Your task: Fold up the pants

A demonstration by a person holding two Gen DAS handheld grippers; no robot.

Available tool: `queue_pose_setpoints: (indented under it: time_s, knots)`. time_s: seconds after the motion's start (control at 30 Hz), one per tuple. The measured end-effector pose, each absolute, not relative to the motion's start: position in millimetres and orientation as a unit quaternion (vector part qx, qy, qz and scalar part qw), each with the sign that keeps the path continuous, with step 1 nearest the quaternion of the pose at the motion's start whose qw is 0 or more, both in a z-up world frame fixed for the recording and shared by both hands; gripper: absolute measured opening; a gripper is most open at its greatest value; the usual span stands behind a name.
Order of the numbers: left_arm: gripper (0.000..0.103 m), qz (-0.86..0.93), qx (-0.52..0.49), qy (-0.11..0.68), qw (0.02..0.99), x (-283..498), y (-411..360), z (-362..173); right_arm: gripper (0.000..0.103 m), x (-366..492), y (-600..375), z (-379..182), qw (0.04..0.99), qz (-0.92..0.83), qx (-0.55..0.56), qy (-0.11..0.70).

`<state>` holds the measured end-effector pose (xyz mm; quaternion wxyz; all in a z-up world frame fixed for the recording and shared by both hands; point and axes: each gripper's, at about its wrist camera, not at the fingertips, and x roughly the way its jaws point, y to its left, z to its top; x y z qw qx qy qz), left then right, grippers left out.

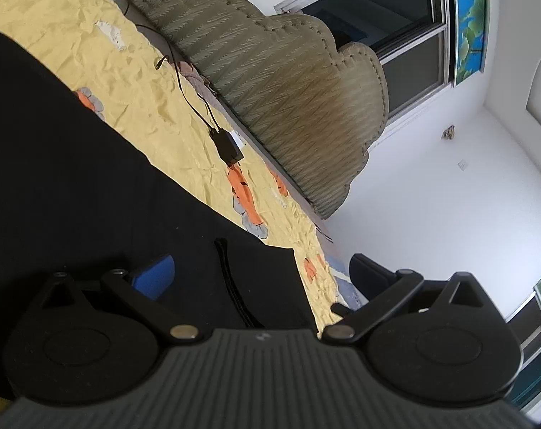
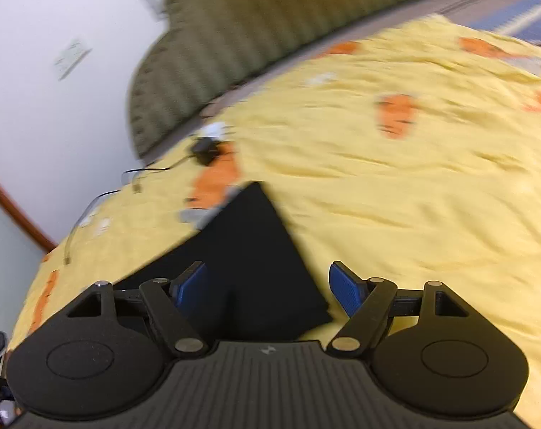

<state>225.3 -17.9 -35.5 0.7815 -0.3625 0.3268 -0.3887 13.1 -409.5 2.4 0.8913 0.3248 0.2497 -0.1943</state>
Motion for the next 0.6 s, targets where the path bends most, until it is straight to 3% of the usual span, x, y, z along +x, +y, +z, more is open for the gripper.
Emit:
queue_pose_setpoints:
  time_s: [0.2,0.53,0.6]
  knots:
    - [0.103,-0.383,-0.326,0.321,0.802,205.9,-13.5,-21.0,0.076,5.1,-425.7,-27.8,0.875,-0.180,0.372,0.251]
    - [0.103,-0.322,-0.235,0.322,0.859,162.3,-10.1,-8.3,0.074,39.1,-380.2,-18.7,0.902,-0.173,0.275,0.284]
    - [0.103,-0.316,-0.227,0.323,0.863,157.1,-11.0,-7.3,0.060,46.5,-367.5,-16.4,0.907,-0.188,0.226,0.303]
